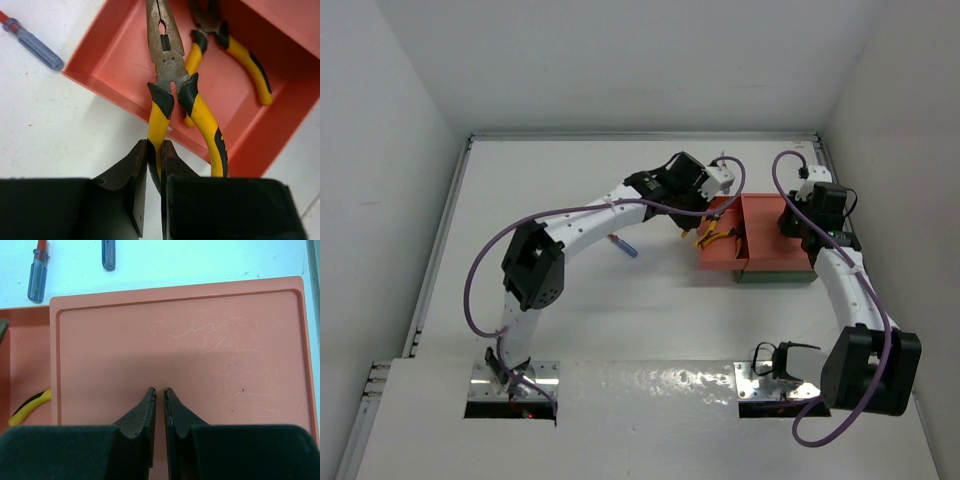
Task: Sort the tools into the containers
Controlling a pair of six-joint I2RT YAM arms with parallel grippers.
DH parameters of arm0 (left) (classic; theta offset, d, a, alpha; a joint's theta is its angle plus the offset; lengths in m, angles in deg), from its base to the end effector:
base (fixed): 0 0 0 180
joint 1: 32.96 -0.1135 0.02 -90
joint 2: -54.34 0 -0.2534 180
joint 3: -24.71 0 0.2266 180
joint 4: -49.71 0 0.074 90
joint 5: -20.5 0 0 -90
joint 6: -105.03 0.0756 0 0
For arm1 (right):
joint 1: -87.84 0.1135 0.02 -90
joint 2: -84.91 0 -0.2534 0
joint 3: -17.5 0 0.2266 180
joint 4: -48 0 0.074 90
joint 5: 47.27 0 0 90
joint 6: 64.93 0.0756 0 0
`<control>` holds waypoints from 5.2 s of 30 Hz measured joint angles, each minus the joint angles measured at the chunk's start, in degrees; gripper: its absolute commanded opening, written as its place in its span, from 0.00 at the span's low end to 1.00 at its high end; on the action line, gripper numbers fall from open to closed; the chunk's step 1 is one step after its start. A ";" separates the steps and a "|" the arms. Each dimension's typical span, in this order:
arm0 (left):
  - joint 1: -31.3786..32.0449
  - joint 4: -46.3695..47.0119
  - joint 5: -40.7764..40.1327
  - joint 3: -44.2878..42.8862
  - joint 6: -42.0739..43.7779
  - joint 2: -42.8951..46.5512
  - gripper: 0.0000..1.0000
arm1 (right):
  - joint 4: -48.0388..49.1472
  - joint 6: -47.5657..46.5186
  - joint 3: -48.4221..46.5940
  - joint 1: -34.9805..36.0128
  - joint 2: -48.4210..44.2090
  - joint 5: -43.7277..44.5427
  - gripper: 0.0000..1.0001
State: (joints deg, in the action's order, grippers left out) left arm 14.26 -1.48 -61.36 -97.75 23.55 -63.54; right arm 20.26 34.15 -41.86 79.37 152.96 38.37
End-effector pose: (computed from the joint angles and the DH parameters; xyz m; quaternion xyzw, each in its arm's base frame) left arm 0.3091 -0.3498 0.2474 0.4565 0.8071 -0.1844 0.3261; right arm 0.2674 -0.0340 0.2256 0.1191 0.8842 0.0364 0.4501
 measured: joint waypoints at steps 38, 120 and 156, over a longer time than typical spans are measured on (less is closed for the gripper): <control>3.06 -9.88 2.71 -17.99 1.70 -6.93 0.37 | 0.83 -0.07 0.92 -0.02 -0.50 -0.61 0.15; -1.57 37.55 26.67 14.51 29.51 -8.59 0.77 | 13.51 4.24 2.47 -0.11 5.31 -7.93 0.16; 1.95 39.56 26.47 2.86 21.57 -20.15 0.44 | 17.27 4.94 1.88 -0.11 8.26 -10.71 0.15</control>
State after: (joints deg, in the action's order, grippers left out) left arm 16.21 38.08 -34.89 -94.89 45.12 -83.69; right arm 37.53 39.09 -39.98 79.27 161.22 27.66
